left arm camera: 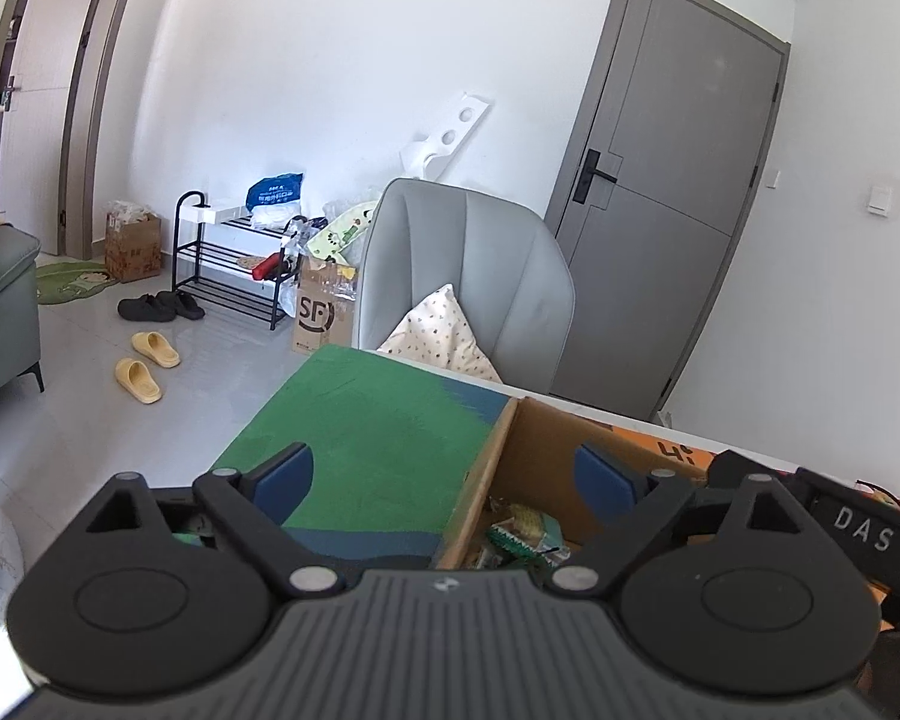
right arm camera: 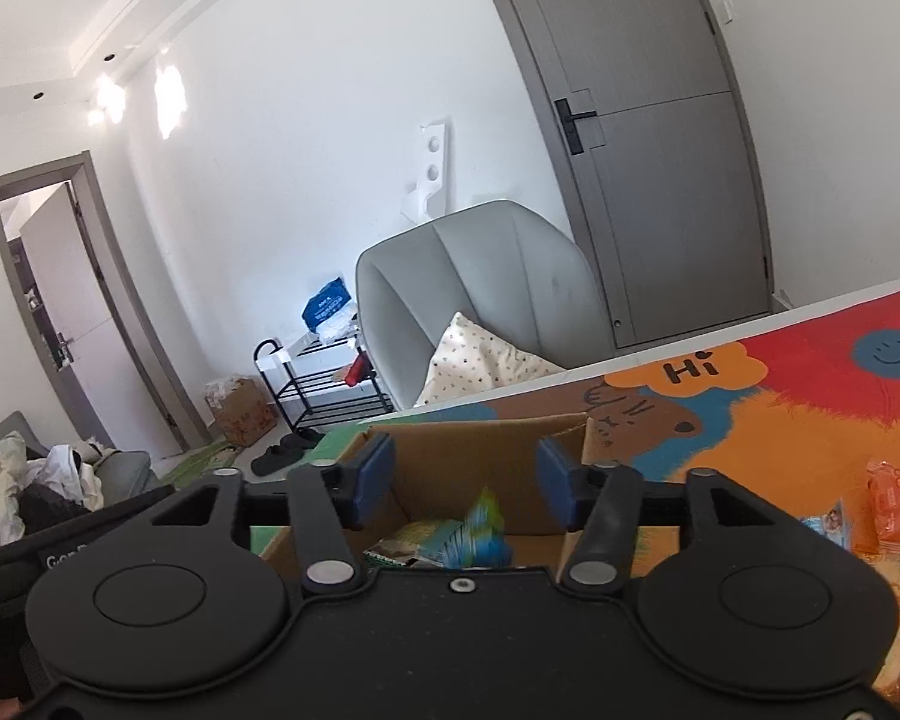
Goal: Organize snacks
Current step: 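Carry both snacks over the box and open both grippers, then grasp the round-labelled bread pack with left gripper while right grasps purple bread pack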
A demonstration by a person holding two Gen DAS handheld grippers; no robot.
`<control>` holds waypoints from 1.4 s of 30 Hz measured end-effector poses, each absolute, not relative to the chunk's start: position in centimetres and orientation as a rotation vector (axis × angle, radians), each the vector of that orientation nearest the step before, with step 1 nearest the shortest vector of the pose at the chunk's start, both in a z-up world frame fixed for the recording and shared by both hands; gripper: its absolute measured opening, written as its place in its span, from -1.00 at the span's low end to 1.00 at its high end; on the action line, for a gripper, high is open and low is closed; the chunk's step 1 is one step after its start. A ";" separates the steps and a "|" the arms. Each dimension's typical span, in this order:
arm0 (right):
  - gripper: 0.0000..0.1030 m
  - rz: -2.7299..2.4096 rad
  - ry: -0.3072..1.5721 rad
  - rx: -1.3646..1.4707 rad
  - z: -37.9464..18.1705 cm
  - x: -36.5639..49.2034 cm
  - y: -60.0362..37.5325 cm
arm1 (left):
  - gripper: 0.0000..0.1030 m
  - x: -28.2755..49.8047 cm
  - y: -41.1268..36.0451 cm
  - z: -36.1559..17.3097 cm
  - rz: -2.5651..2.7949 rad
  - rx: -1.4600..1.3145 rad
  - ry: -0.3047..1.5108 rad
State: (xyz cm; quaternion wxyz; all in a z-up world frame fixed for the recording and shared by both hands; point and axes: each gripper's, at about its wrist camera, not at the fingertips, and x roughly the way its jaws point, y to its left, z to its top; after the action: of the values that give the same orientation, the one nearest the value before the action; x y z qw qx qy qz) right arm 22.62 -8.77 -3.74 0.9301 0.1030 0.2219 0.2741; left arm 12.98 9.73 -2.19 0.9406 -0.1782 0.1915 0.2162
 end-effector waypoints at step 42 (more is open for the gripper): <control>0.99 0.295 0.426 0.284 -2.1 16.4 -26.4 | 0.99 11.6 -2.1 -0.7 0.179 -0.273 0.441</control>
State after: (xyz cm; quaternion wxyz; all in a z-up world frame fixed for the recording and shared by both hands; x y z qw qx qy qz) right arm 16.38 -26.38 -2.09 0.9567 0.1398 0.2100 0.1455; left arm 11.57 -2.09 -0.68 0.9626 -0.1350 0.2179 0.0882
